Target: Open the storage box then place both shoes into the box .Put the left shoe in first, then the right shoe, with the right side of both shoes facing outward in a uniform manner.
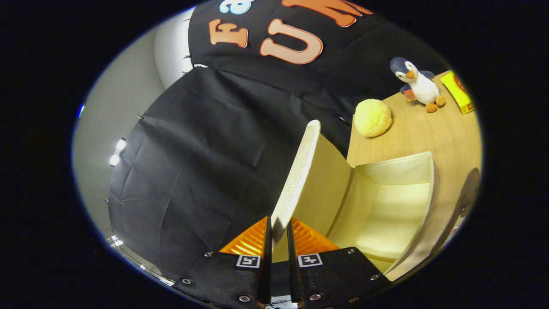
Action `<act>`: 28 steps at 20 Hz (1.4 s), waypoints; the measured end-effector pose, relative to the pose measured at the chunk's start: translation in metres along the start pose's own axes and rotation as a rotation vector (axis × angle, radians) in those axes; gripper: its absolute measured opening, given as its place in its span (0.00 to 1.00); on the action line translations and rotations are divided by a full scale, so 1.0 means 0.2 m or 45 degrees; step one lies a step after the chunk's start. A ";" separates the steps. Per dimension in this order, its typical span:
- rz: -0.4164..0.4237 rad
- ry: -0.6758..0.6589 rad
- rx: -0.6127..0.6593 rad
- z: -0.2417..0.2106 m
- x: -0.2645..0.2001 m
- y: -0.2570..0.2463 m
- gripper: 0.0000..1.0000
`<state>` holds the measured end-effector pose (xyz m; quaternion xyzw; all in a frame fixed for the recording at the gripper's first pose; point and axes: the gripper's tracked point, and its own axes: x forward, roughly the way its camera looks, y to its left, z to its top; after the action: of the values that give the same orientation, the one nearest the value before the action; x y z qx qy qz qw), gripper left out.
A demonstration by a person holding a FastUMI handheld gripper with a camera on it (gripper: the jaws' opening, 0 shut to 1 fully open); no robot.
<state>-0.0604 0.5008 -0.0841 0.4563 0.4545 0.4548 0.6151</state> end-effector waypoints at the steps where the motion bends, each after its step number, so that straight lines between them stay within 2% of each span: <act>1: -0.017 0.025 -0.001 -0.01 0.06 0.02 0.17; 6: -0.055 0.071 -0.019 -0.07 0.33 0.14 0.17; 8: -0.131 0.102 -0.035 -0.12 0.39 0.15 0.19; 9: -0.147 0.104 -0.063 -0.14 0.41 0.16 0.26; 11: -0.159 0.113 -0.145 -0.17 0.44 0.15 0.63; 12: -0.178 0.120 -0.187 -0.18 0.42 0.13 0.77; 14: -0.229 0.125 -0.260 -0.20 0.38 0.09 0.87; 18: -0.357 0.092 -0.363 -0.17 0.18 -0.12 0.95; 23: -0.618 0.037 -0.456 -0.11 -0.16 -0.52 0.97; 25: -0.751 0.027 -0.445 -0.09 -0.32 -0.74 0.97; 28: -0.882 0.009 -0.389 -0.10 -0.53 -0.95 0.97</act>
<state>-0.0703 0.3676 -0.2578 0.1768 0.5109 0.2840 0.7919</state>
